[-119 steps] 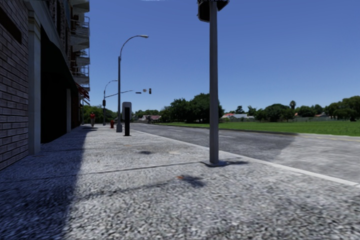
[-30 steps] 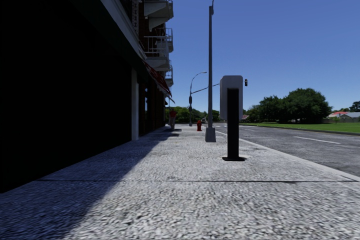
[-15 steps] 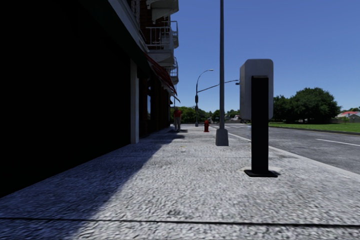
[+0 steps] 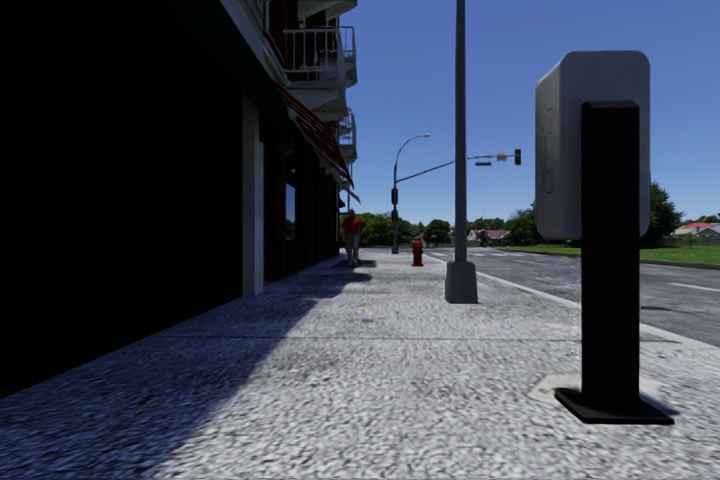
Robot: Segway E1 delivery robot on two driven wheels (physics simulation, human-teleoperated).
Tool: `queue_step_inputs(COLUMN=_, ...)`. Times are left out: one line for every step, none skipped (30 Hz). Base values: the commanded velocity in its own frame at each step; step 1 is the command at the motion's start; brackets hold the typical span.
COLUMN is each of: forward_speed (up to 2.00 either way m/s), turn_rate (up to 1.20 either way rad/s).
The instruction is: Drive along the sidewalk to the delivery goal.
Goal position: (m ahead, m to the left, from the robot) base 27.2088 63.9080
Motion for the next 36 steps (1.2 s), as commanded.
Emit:
queue_step_inputs(forward_speed=2.0, turn_rate=0.0)
queue_step_inputs(forward_speed=2.0, turn_rate=0.0)
queue_step_inputs(forward_speed=2.0, turn_rate=0.0)
queue_step_inputs(forward_speed=2.0, turn_rate=0.0)
queue_step_inputs(forward_speed=2.0, turn_rate=0.0)
queue_step_inputs(forward_speed=2.0, turn_rate=0.0)
queue_step_inputs(forward_speed=2.0, turn_rate=0.0)
queue_step_inputs(forward_speed=2.0, turn_rate=0.0)
queue_step_inputs(forward_speed=2.0, turn_rate=0.0)
queue_step_inputs(forward_speed=2.0, turn_rate=0.0)
queue_step_inputs(forward_speed=2.0, turn_rate=0.0)
queue_step_inputs(forward_speed=2.0, turn_rate=0.0)
queue_step_inputs(forward_speed=2.0, turn_rate=0.0)
queue_step_inputs(forward_speed=2.0, turn_rate=0.0)
queue_step_inputs(forward_speed=2.0, turn_rate=0.0)
queue_step_inputs(forward_speed=2.0, turn_rate=0.0)
queue_step_inputs(forward_speed=2.0, turn_rate=0.0)
queue_step_inputs(forward_speed=2.0, turn_rate=0.0)
queue_step_inputs(forward_speed=2.0, turn_rate=0.0)
queue_step_inputs(forward_speed=2.0, turn_rate=0.0)
queue_step_inputs(forward_speed=2.0, turn_rate=0.0)
queue_step_inputs(forward_speed=2.0, turn_rate=0.0)
queue_step_inputs(forward_speed=2.0, turn_rate=0.0)
queue_step_inputs(forward_speed=2.0, turn_rate=0.0)
queue_step_inputs(forward_speed=2.0, turn_rate=0.0)
queue_step_inputs(forward_speed=2.0, turn_rate=0.0)
queue_step_inputs(forward_speed=2.0, turn_rate=-0.01)
queue_step_inputs(forward_speed=2.0, turn_rate=-0.01)
queue_step_inputs(forward_speed=1.98, turn_rate=-0.01)
queue_step_inputs(forward_speed=1.98, turn_rate=-0.01)
queue_step_inputs(forward_speed=1.88, turn_rate=-0.01)
queue_step_inputs(forward_speed=1.79, turn_rate=-0.01)
queue_step_inputs(forward_speed=1.7, turn_rate=-0.06)
queue_step_inputs(forward_speed=1.7, turn_rate=-0.06)
queue_step_inputs(forward_speed=1.63, turn_rate=-0.18)
queue_step_inputs(forward_speed=1.52, turn_rate=-0.27)
